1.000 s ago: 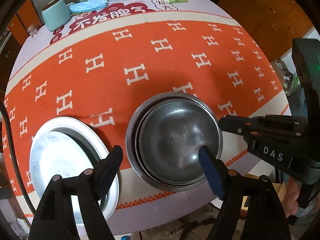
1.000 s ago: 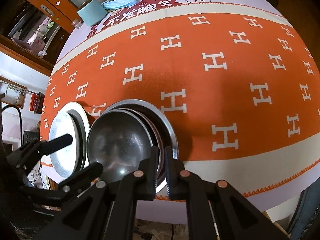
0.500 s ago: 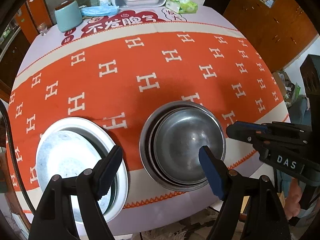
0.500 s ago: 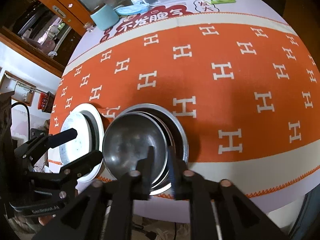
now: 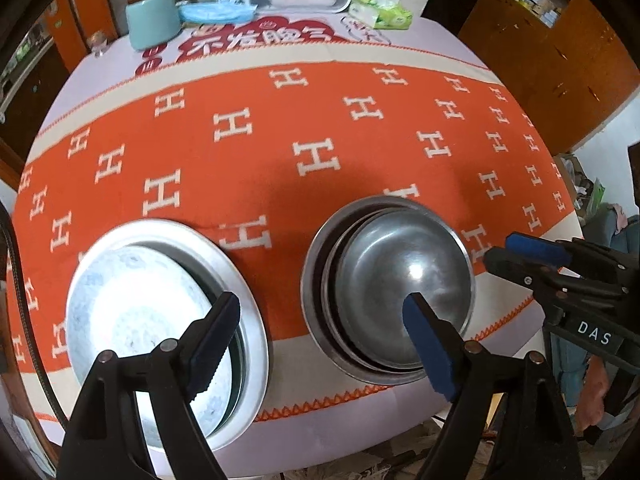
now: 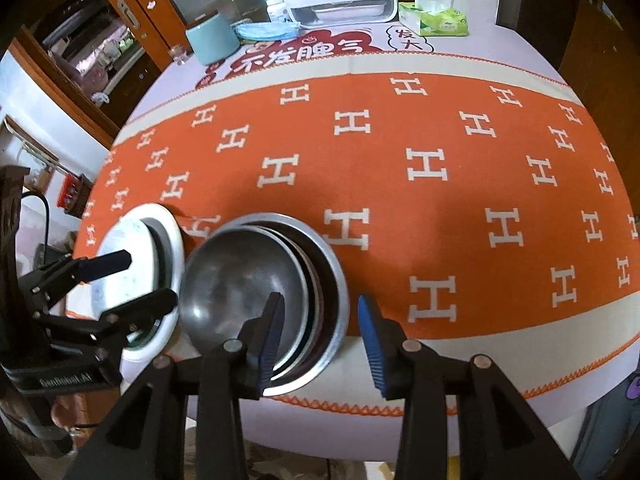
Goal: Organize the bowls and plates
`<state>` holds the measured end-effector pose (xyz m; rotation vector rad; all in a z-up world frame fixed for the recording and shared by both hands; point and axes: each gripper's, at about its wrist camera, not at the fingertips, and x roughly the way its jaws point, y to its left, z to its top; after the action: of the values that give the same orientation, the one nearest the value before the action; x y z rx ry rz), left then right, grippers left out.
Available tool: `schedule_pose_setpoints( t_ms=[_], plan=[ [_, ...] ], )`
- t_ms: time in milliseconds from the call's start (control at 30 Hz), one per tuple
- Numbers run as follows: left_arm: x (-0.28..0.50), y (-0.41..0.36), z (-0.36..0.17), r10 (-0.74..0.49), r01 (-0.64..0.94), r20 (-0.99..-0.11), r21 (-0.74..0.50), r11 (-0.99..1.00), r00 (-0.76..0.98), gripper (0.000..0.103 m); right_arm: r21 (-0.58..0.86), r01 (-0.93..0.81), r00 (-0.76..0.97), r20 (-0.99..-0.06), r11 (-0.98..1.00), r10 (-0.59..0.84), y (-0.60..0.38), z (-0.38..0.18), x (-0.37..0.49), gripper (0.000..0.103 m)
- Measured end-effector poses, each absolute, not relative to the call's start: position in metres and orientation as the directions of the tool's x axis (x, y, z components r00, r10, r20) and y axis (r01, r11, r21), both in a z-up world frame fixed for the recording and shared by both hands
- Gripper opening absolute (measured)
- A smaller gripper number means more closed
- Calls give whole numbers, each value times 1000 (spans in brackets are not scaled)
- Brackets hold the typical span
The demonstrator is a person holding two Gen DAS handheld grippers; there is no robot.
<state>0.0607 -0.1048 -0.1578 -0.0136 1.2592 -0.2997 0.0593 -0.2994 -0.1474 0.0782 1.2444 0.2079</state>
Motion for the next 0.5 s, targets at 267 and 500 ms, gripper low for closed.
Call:
schedule_pose_setpoints(
  t_ms=[267, 500],
  plan=[
    [65, -96, -180, -228, 173, -944, -190, 966, 237, 83, 203, -77, 275, -937, 976, 217, -310, -163, 59, 38],
    [68, -96, -192, -252, 157, -945, -222, 962, 207, 83, 276, -57, 238, -929, 959, 282, -311, -174, 60, 39]
  ],
)
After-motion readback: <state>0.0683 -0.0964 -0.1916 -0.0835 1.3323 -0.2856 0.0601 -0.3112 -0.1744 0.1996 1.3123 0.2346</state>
